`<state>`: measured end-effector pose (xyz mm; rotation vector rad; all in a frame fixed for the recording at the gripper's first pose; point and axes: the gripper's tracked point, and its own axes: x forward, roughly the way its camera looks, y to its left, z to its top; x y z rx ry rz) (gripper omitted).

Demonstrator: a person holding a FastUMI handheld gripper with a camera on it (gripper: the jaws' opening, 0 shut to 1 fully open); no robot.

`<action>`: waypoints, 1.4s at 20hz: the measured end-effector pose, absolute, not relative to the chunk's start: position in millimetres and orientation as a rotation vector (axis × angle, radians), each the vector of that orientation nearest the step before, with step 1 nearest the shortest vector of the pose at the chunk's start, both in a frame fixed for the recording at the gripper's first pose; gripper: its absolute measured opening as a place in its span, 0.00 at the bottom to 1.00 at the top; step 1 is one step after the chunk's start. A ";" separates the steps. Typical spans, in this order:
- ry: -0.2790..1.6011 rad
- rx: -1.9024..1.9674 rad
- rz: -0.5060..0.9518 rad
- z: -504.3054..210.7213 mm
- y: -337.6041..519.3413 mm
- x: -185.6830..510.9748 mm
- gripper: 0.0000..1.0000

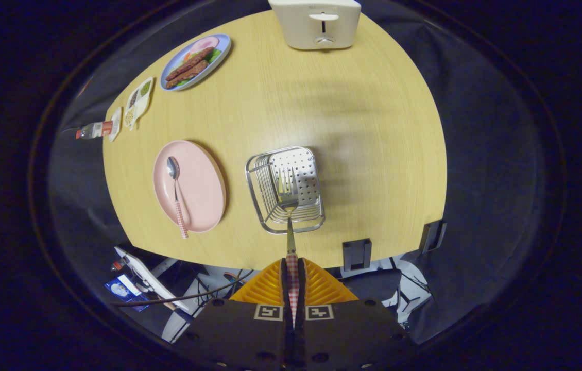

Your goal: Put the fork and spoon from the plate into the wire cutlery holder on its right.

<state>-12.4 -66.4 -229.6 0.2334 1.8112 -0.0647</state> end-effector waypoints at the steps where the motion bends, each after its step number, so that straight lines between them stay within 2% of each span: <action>1: 1.814 0.230 -0.067 -232.1 -66.9 -8.9 0.01; 3: 1.818 0.226 -0.064 -233.9 -66.8 -2.0 0.05; 5: 1.799 0.218 -0.060 -234.5 -66.2 6.6 0.14; 7: 1.761 0.218 -0.061 -236.1 -66.7 15.3 0.19; 8: 1.735 0.221 -0.063 -230.2 -67.6 20.3 0.26; 10: 1.668 0.202 -0.056 -226.6 -69.8 29.5 0.33; 11: 1.618 0.191 -0.038 -222.1 -68.5 35.5 0.36; 14: 1.445 0.172 -0.005 -206.1 -60.8 51.3 0.58; 15: 1.383 0.181 0.010 -199.2 -54.9 55.8 0.59; 17: 1.243 0.175 0.030 -186.0 -45.9 61.4 0.73; 18: 1.168 0.170 0.048 -178.9 -39.9 64.0 0.76; 22: 0.866 0.129 0.120 -150.2 -2.5 61.3 0.84; 28: 0.673 0.039 0.140 -153.7 61.4 20.5 0.87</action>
